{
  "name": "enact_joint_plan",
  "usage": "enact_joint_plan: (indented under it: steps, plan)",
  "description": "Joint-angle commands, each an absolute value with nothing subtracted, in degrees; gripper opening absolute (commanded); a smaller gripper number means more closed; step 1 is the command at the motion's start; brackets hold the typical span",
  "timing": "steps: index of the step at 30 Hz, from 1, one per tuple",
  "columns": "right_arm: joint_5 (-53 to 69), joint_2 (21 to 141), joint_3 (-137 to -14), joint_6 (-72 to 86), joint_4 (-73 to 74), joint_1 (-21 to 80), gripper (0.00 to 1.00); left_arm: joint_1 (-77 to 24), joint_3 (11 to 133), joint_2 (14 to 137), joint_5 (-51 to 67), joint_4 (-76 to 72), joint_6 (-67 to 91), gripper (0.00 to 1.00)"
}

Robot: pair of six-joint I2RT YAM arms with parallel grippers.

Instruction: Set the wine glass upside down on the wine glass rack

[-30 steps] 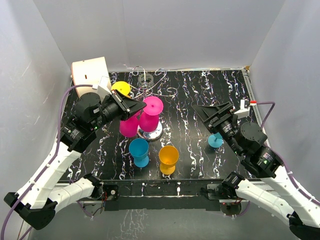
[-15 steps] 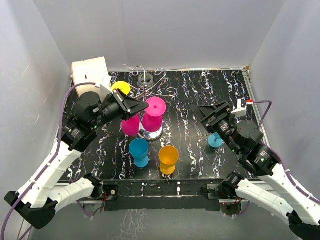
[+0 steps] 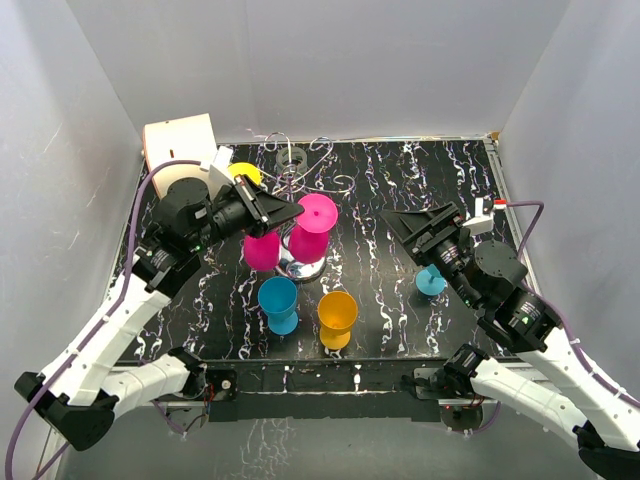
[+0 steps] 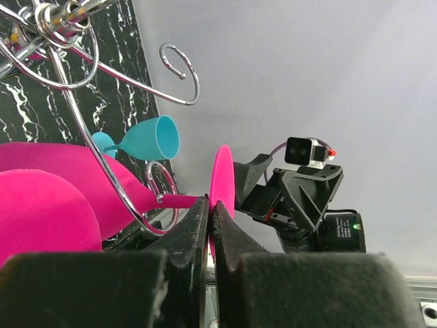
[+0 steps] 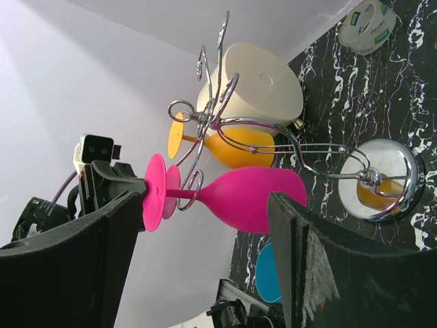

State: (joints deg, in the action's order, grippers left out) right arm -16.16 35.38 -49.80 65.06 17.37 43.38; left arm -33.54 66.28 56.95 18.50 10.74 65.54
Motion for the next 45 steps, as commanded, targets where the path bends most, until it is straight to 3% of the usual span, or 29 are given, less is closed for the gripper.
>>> enact_joint_plan:
  steps: [1, 19, 32, 45]
  plan:
    - [-16.5, 34.9, -49.7, 65.4, 14.3, 43.4, 0.71, -33.3, 70.3, 57.7, 19.1, 11.8, 63.3, 0.0]
    - [-17.1, 35.2, -49.7, 64.9, 14.1, 43.3, 0.71, -33.4, 75.4, 63.0, 16.9, 16.7, 58.6, 0.01]
    - [-16.6, 35.4, -49.3, 64.7, 13.8, 43.4, 0.71, -33.4, 78.9, 64.6, 16.1, 21.7, 53.4, 0.24]
    - [-16.3, 36.4, -50.1, 63.5, 13.7, 43.4, 0.72, -33.4, 80.2, 64.6, 15.0, 24.0, 51.1, 0.39]
